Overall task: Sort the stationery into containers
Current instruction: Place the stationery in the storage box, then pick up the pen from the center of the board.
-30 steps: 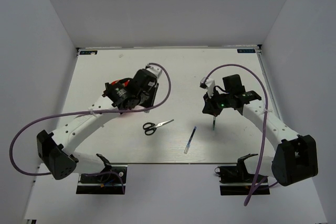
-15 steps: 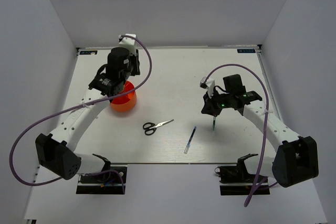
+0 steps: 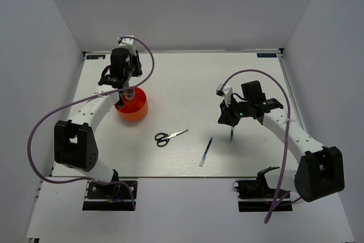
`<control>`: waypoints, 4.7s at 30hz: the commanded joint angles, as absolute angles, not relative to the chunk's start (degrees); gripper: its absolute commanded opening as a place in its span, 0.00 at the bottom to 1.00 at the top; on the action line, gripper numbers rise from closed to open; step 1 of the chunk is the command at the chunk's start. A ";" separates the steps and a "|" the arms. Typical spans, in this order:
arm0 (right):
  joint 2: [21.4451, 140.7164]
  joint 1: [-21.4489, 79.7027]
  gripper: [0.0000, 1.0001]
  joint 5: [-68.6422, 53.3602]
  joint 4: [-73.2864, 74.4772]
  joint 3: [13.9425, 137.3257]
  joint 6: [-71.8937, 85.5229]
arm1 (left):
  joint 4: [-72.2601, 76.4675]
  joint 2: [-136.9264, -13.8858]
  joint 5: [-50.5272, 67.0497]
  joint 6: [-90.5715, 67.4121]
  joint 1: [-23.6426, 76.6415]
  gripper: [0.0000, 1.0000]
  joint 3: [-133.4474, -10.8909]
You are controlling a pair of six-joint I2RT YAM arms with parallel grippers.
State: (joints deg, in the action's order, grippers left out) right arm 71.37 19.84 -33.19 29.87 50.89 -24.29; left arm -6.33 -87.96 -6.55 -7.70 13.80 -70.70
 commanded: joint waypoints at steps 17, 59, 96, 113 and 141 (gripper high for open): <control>72.60 19.34 0.04 -31.82 28.48 51.94 -25.22 | -4.22 -91.67 -3.78 -6.94 9.67 0.00 -67.06; 72.33 19.42 0.04 -31.11 28.39 51.86 -25.31 | -8.61 -90.61 -1.41 -6.06 7.38 0.16 -63.90; 71.11 19.42 0.05 -30.24 27.86 51.68 -24.96 | -11.69 -89.91 -2.28 -5.45 7.47 0.46 -64.60; 70.66 19.16 0.66 -29.44 27.77 51.50 -24.70 | -19.95 -85.61 -4.04 -1.58 7.38 0.73 -77.96; 75.85 15.65 0.74 -32.17 29.97 53.61 -21.80 | -46.41 -64.96 2.63 -7.03 37.70 0.54 -57.24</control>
State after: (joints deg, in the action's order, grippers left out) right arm 74.63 16.47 -31.68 29.93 51.24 -21.23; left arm -45.04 -67.64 1.89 -7.77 37.19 -60.55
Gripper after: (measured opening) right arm 0.693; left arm 0.527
